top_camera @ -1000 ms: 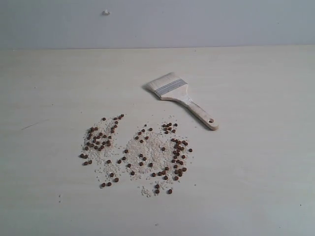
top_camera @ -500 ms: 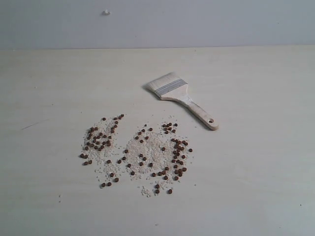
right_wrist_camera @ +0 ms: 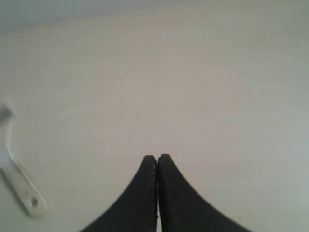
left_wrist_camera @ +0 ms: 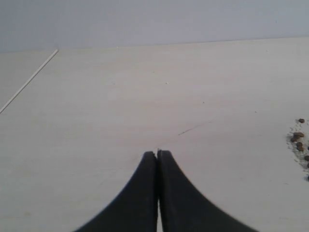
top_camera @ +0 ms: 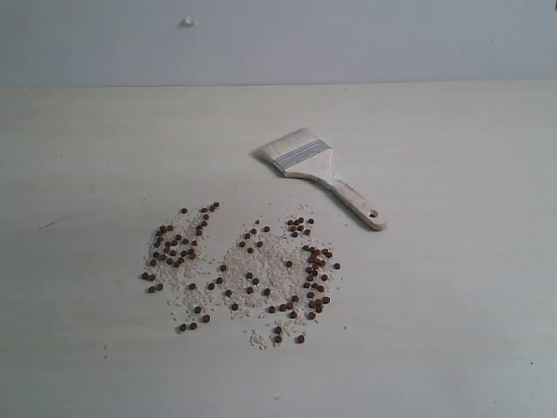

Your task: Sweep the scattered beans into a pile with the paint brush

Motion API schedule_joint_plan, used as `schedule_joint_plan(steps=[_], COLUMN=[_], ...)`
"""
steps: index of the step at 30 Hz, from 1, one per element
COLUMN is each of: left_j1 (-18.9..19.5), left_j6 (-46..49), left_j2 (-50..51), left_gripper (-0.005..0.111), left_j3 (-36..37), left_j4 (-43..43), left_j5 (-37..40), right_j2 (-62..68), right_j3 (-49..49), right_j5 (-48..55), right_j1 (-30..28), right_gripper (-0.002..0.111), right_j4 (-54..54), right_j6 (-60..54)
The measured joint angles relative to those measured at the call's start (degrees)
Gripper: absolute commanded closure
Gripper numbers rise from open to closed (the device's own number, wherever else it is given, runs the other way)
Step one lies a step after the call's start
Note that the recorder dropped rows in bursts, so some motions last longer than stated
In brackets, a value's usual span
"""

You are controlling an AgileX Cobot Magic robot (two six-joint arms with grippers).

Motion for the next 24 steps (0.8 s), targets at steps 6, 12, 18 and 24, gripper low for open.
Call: schedule_joint_plan(steps=[6, 12, 18, 24], left_j1=[0.0, 0.0, 0.0, 0.0], left_j6=[0.0, 0.0, 0.0, 0.0], left_j2=[0.0, 0.0, 0.0, 0.0], left_gripper=[0.107, 0.107, 0.107, 0.107], left_j3=[0.0, 0.0, 0.0, 0.0], left_j4=[0.0, 0.0, 0.0, 0.0], left_j5=[0.0, 0.0, 0.0, 0.0], right_j2=[26.09, 38.58, 44.97, 47.14], right_j3=[-21.81, -36.78, -42.76, -43.13], right_j5=[29.65, 30.42, 30.53, 30.79], right_j1=[10.82, 18.64, 18.99, 18.99], right_gripper=[0.108, 0.108, 0.108, 0.108], right_j4=[-3.58, -0.49, 8.81, 11.24], right_j6=[-9.38, -16.4, -24.45, -27.62])
